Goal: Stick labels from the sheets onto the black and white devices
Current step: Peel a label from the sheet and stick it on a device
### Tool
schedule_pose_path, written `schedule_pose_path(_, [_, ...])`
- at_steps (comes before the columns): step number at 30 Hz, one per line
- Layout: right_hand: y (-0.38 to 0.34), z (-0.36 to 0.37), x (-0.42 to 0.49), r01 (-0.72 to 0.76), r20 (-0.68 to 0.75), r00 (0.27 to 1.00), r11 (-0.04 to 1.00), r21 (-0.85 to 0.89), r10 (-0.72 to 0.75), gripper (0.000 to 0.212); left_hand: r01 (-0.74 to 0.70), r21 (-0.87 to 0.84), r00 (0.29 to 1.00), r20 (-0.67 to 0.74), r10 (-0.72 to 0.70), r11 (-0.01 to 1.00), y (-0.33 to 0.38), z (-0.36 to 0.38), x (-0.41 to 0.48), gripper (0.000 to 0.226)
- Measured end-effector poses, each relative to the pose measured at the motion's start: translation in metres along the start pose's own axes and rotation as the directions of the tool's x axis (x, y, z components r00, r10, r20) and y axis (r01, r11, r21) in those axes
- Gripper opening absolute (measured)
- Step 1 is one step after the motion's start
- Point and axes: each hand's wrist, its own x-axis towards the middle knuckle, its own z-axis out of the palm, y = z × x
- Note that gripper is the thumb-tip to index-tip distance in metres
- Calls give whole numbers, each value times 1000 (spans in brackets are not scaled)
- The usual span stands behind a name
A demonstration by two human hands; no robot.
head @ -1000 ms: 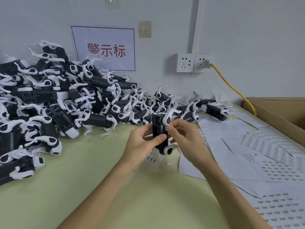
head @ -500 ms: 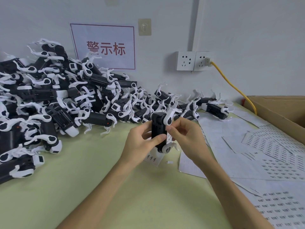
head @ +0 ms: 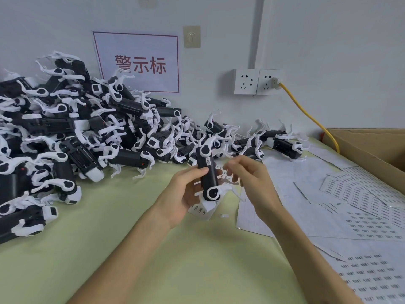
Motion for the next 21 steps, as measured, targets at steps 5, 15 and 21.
schedule_pose_path(5, [4,4,-2,22,114,993,999,-40,-17,16,55,-22,998,30,-54,998,1,1,1,55])
schedule_pose_path(15, [5,7,-5,56,173,984,995,-85,-41,9,-58,103,992,-107,69,993,0,7,2,45])
schedule_pose_path(21, [2,8,-5,86,182,981,994,-72,-71,8,-53,60,994,-96,59,997,-2,-1,3,48])
